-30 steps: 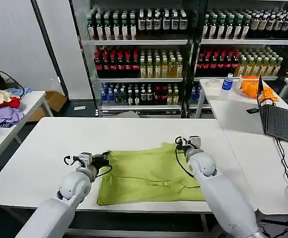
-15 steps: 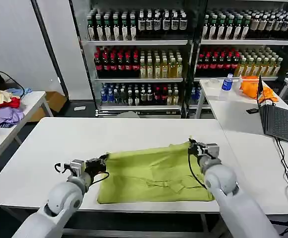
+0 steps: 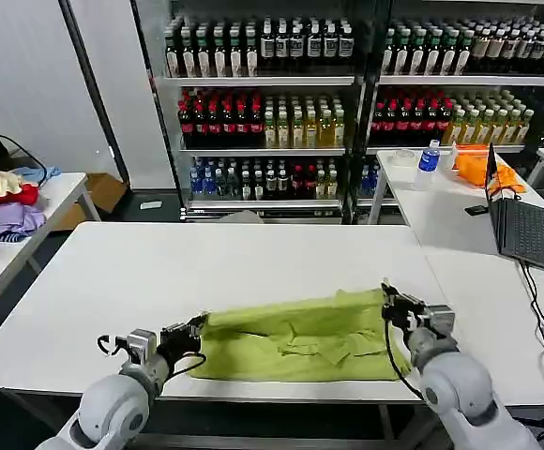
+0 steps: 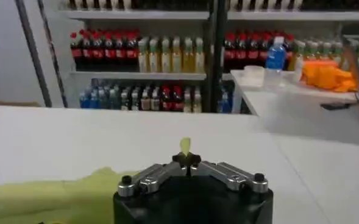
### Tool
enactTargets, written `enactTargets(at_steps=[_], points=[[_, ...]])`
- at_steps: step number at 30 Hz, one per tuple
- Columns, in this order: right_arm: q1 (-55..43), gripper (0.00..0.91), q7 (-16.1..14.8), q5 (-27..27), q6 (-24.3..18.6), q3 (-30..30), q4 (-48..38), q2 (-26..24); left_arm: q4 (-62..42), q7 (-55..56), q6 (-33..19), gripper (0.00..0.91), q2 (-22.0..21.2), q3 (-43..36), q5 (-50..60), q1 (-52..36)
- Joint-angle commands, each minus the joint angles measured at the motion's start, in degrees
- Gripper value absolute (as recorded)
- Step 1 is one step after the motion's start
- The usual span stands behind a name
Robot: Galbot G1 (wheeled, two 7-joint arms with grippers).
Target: Fold and organize the clothes.
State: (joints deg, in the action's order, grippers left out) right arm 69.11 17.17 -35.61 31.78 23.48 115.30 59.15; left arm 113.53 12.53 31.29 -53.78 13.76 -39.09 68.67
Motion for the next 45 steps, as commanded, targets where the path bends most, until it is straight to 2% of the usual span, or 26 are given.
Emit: enactTargets(at_steps=[1, 4, 5, 6, 7, 8, 9, 21, 25, 34, 40, 41, 42, 43, 44, 45], points=[[6.5, 0.000, 0.5, -0.3, 0.1, 2.8, 2.5, -0.7, -1.7, -0.2, -0.6, 0.020, 0.2, 0.4, 0.9, 3.1], [6.2, 0.000, 0.5, 0.0, 0.3, 2.1, 1.8, 0.0, -2.6, -0.3, -0.9, 0.020, 0.1, 0.0, 1.5, 2.7], [6.2, 0.353, 0.5, 0.0, 0.4, 2.0, 1.8, 0.1, -2.7, -0.3, -0.9, 0.040, 0.1, -0.1, 1.7, 2.6], [6.0, 0.705, 0.5, 0.3, 0.8, 1.5, 1.5, 0.5, -2.8, -0.5, -0.9, 0.181, 0.1, -0.1, 1.9, 2.6], [5.8, 0.907, 0.6, 0.6, 1.3, 1.1, 1.3, 0.8, -2.8, -0.8, -0.9, 0.605, -0.1, -0.2, 2.6, 2.6], [5.8, 0.907, 0.4, 0.8, 1.3, 0.8, 1.3, 0.9, -2.6, -0.9, -0.5, 0.856, -0.1, -0.2, 2.9, 2.6], [5.8, 0.907, 0.0, 1.4, 1.3, 0.5, 1.2, 1.0, -2.5, -1.0, -0.3, 0.907, -0.2, -0.2, 3.0, 2.7], [8.0, 0.907, 0.1, 3.0, 0.1, 2.9, 6.2, 1.4, 3.4, 2.0, -0.8, 0.907, -2.3, 3.1, 3.9, 5.4], [10.3, 0.907, 0.1, 3.6, 0.0, 4.6, 8.1, 1.8, 3.3, 4.5, -0.1, 0.907, -5.0, 3.7, -0.9, 5.3], [12.7, 0.907, 0.2, 4.3, -0.2, 6.1, 9.1, 3.0, -0.6, 4.7, 0.3, 0.907, -11.0, 2.5, -3.6, 4.4], [13.6, 0.907, 0.2, 4.3, -0.3, 6.4, 9.5, 3.4, -4.0, 4.4, 0.0, 0.907, -13.3, 1.6, -3.6, 3.5], [13.6, 0.907, 0.2, 4.3, -0.3, 6.4, 9.5, 3.5, -4.4, 4.3, -0.2, 0.836, -13.4, 1.6, -3.6, 3.4], [13.7, 0.907, 0.2, 4.3, -0.4, 6.5, 9.6, 3.5, -4.7, 4.2, -0.3, 0.574, -13.5, 1.5, -3.5, 3.3], [13.8, 0.907, 0.2, 4.3, -0.4, 6.5, 9.6, 3.5, -5.1, 4.2, -0.4, 0.574, -13.7, 1.5, -3.4, 3.2], [13.8, 0.907, 0.2, 4.3, -0.5, 6.5, 9.5, 3.5, -5.1, 4.2, -0.5, 0.222, -13.7, 1.5, -3.4, 3.2], [13.9, 0.907, 0.3, 4.4, -0.7, 6.5, 9.2, 3.6, -5.3, 4.2, -0.7, 0.151, -13.8, 1.4, -3.3, 3.3]])
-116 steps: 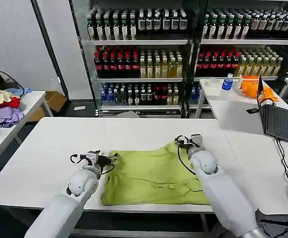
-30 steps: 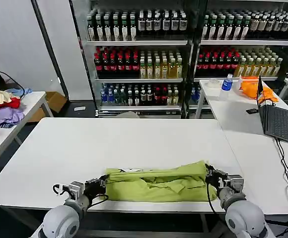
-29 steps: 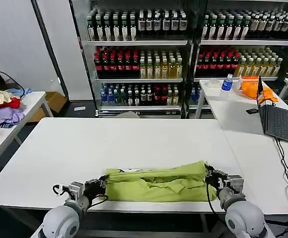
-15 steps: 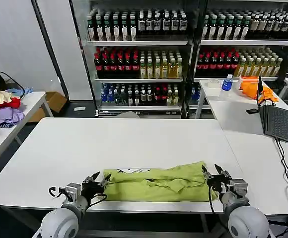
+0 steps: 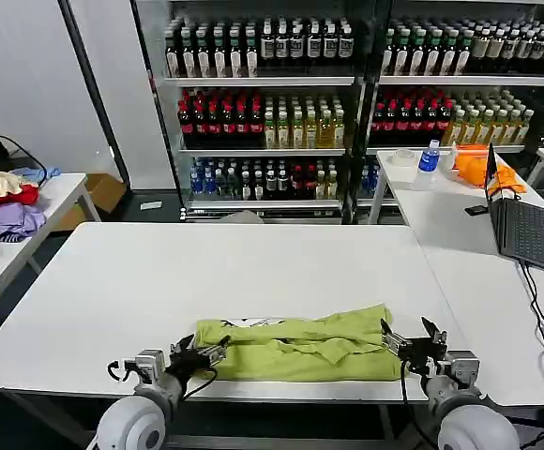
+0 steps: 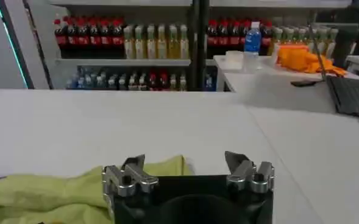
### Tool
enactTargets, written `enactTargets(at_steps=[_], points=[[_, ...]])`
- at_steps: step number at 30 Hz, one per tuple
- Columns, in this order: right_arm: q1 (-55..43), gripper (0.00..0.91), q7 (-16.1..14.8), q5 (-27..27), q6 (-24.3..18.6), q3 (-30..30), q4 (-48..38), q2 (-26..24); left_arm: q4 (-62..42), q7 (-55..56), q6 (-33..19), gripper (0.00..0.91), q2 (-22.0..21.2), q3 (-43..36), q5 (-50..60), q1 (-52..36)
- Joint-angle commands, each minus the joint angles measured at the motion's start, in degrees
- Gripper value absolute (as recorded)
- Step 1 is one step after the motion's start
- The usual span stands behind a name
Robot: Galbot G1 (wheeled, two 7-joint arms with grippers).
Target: Fold and organize the clothes.
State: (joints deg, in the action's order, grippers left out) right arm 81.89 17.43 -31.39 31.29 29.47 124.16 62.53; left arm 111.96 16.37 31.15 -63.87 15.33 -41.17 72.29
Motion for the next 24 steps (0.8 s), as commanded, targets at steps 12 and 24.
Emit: enactTargets(at_steps=[12, 24], points=[[1.0, 0.907, 0.2, 0.6, -0.8, 0.7, 0.0, 0.3, -2.8, -2.0, -2.3, 0.020, -3.8, 0.7, -1.2, 2.0], [0.8, 0.907, 0.3, 0.3, -0.8, 1.2, 0.5, -0.3, 2.1, -1.8, -1.7, 0.020, 1.1, 9.9, -4.3, 2.5]])
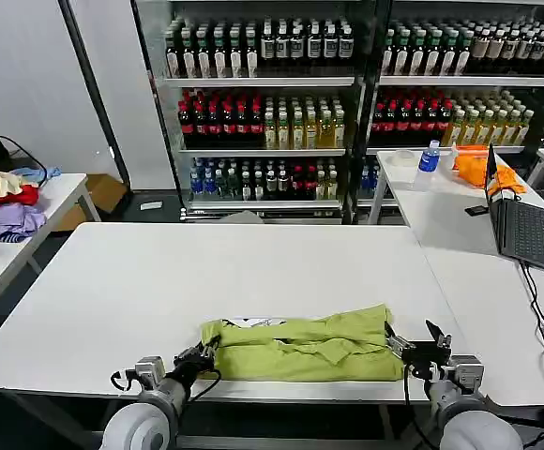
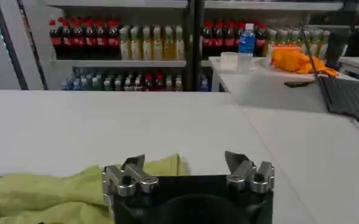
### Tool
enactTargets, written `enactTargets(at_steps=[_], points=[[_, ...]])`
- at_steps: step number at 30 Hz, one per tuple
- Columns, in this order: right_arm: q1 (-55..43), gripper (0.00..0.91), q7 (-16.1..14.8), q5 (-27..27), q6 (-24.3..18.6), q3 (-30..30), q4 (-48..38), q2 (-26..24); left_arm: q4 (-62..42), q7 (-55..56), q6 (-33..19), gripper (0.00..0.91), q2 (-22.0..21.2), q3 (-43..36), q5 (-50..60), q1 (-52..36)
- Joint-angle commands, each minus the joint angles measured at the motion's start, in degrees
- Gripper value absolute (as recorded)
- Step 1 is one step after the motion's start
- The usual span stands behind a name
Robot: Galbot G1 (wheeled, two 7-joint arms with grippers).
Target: Fold and organize the clothes.
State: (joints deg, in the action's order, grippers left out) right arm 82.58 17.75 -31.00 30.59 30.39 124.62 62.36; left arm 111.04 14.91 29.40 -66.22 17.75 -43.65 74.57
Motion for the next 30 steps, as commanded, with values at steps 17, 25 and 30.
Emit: enactTargets(at_steps=[17, 25, 30], points=[[-1.6, 0.907, -0.1, -0.7, -0.1, -0.2, -0.2, -1.0, -3.2, -0.1, 3.7, 0.020, 19.0, 26.8, -17.8, -3.5], [-2.2, 0.907, -0.1, -0.4, -0.2, -1.2, -1.2, -0.8, 11.3, 3.7, 3.6, 0.020, 12.2, 17.6, -28.7, -3.9], [-2.9, 0.907, -0.1, -0.3, -0.1, -2.0, -1.8, -1.0, 12.3, 4.4, 3.4, 0.020, 8.3, 11.6, -32.0, -4.8]])
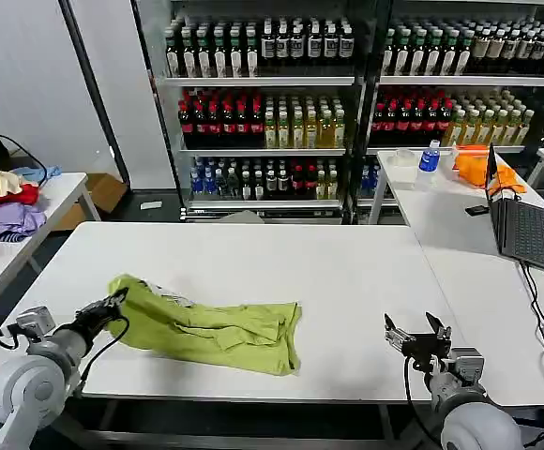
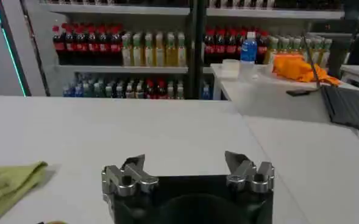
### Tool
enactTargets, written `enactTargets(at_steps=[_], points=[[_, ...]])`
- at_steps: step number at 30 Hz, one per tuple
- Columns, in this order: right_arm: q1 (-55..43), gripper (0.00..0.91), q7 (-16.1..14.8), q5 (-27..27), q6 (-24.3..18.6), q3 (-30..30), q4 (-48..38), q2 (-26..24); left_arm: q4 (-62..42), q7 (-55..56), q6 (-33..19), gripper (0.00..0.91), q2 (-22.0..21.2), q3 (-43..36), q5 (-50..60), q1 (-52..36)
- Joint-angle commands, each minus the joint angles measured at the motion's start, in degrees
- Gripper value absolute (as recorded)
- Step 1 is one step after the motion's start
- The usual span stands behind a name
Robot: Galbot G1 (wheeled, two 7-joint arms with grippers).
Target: Fold and organize the clothes.
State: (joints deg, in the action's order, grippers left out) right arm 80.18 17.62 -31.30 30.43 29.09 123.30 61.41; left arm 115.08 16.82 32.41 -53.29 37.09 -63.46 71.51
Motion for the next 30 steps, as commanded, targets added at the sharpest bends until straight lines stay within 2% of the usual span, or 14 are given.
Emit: enactTargets(at_steps=[1, 15, 22, 24, 25, 26, 30], points=[[-0.5, 0.907, 0.0, 0.0, 0.0, -0.7, -0.5, 0.0, 8.2, 2.5, 0.3, 0.020, -5.0, -8.7, -12.2, -1.7], [-1.3, 0.907, 0.0, 0.6, 0.0, -1.8, -1.5, 0.6, 0.4, 4.4, 0.0, 0.020, -15.0, -23.2, -7.0, -7.9], [-1.5, 0.907, -0.1, 0.6, 0.0, -1.9, -1.2, 0.7, -3.6, 4.6, -0.2, 0.040, -17.2, -26.6, -4.7, -9.9], [-1.4, 0.907, -0.1, 0.5, 0.0, -1.8, -1.2, 0.7, -4.5, 4.5, -0.1, 0.262, -17.8, -27.1, -4.1, -10.4], [-1.4, 0.907, -0.1, 0.5, 0.0, -1.8, -1.2, 0.7, -5.0, 4.4, 0.0, 0.665, -18.1, -27.3, -3.6, -10.6], [-1.4, 0.907, -0.1, 0.5, 0.0, -1.8, -1.2, 0.6, -5.5, 3.0, 0.1, 0.907, -18.3, -27.6, -2.3, -10.7], [-1.5, 0.907, -0.1, 0.5, 0.0, -1.7, -1.2, 0.4, -5.5, -1.2, -1.4, 0.907, -18.8, -29.4, 4.2, -10.8]])
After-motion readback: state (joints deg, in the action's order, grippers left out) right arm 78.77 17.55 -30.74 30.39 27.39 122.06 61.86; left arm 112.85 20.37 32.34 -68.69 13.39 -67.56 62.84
